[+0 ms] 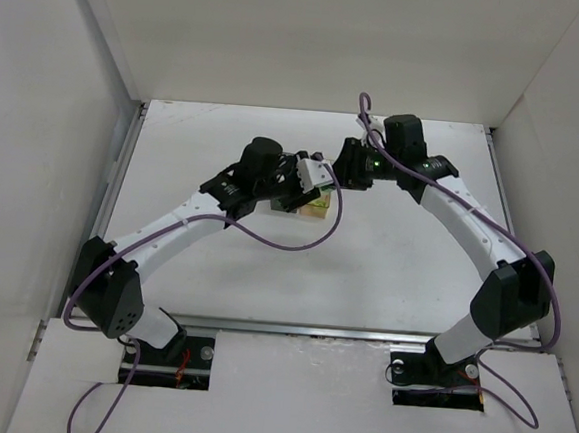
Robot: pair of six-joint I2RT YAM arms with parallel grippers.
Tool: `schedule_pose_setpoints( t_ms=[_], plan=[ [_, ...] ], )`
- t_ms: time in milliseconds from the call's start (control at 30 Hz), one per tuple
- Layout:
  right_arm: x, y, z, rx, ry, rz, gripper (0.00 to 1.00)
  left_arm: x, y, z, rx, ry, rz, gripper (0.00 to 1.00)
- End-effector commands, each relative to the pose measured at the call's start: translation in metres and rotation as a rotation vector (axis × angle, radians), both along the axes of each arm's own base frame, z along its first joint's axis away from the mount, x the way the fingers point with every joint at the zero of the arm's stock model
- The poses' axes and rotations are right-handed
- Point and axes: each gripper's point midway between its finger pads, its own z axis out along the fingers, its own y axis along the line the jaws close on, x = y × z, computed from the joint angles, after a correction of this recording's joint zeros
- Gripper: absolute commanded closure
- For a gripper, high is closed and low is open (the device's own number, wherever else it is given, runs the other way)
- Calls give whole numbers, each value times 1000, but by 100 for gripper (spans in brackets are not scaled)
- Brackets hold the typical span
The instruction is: Sort the legos into containers by color
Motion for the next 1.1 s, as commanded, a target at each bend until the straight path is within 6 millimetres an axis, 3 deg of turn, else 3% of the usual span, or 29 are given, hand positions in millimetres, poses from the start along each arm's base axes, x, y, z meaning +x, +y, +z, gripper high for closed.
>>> schedule_pose_setpoints(
  t_ms=[0, 200, 300, 400, 467, 500, 533, 600, 633, 733, 800, 833, 867, 900, 967, 1067],
  plan=[
    [24, -28, 10, -10, -53, -127, 100, -1, 25, -4, 19, 1, 44, 100],
    [29, -32, 16, -3, -70, -138, 100, 6, 41, -26, 67, 51, 95, 100],
    [29, -33, 11, -11, -64, -146, 100, 14, 44, -21, 56, 25, 125, 100],
    [33, -39, 6, -26, -58, -171, 100, 37, 57, -25, 39, 34, 224, 100],
    [34, -40, -2, -39, -43, -179, 100, 55, 62, -44, 78, 70, 265, 100],
    [34, -40, -3, -43, -50, -174, 100, 67, 63, -36, 77, 89, 285, 100],
    [33, -41, -4, -47, -42, -174, 100, 76, 60, -63, 118, 161, 308, 100],
    [35, -42, -5, -59, -52, -178, 100, 89, 68, -80, 158, 259, 353, 100],
    [35, -42, -5, -59, -52, -178, 100, 105, 60, -84, 156, 278, 361, 100],
    [34, -44, -7, -73, -53, -180, 100, 122, 64, -90, 147, 305, 400, 100],
    [35, -44, -8, -77, -60, -176, 100, 125, 65, -93, 142, 290, 407, 91],
    [35, -48, -9, -81, -51, -184, 100, 128, 63, -88, 121, 262, 407, 82],
    [35, -48, -9, -81, -51, -184, 100, 123, 66, -94, 130, 262, 402, 70],
    [35, -48, -9, -81, -51, -184, 100, 122, 66, -87, 117, 244, 402, 50],
    [36, -48, -13, -85, -43, -184, 100, 119, 67, -84, 120, 212, 376, 40],
    [36, -48, -13, -85, -43, -184, 100, 105, 65, -82, 132, 198, 324, 35]
  ],
)
